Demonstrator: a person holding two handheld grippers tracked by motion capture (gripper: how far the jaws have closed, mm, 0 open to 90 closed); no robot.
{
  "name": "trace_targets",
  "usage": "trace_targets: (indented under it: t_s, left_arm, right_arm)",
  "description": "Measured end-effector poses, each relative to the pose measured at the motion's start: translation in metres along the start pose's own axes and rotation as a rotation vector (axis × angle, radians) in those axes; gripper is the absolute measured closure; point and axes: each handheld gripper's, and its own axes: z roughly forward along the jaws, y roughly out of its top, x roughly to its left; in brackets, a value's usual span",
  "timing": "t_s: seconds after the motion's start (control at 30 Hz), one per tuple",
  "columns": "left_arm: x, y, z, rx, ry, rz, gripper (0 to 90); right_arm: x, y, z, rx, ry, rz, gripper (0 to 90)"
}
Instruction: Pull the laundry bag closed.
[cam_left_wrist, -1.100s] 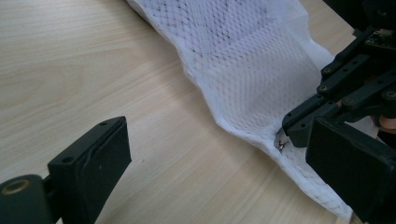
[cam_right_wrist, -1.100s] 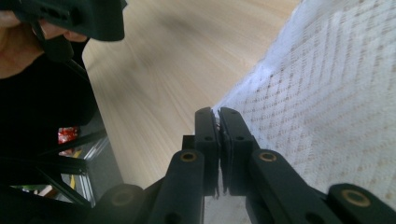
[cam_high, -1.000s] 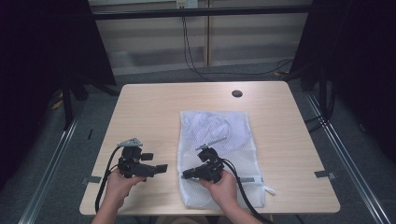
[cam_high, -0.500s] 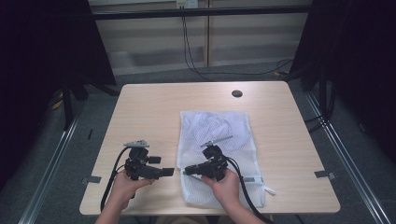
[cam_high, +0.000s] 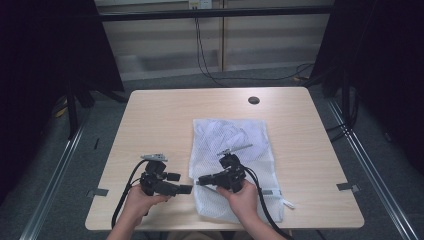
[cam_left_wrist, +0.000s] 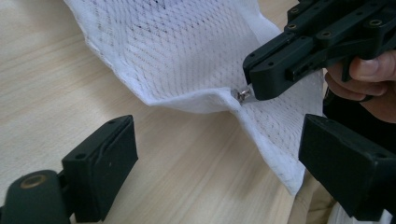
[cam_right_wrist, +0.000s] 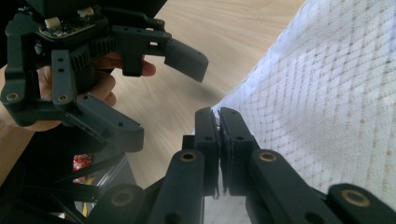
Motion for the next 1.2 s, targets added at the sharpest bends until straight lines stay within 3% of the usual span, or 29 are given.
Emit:
trace_targets:
  t_s: [0.77,0.93,1.2]
  left_arm:
    - [-0.007,0.000,0.013,0.033,-0.069,-0.005,30.9]
    - [-0.006,-0.001,0.015,0.024,-0.088,-0.044,38.1]
    - [-0.004,0.000,0.019,0.037,-0.078,-0.052,45.3]
  right_arm:
    - [0.003,0.004,-0.002,-0.013,0.016,-0.001,86.7]
    - [0.005,0.004,-0.001,-0.014,0.021,-0.005,86.7]
    - [0.007,0.005,0.000,-0.016,0.024,-0.006,86.7]
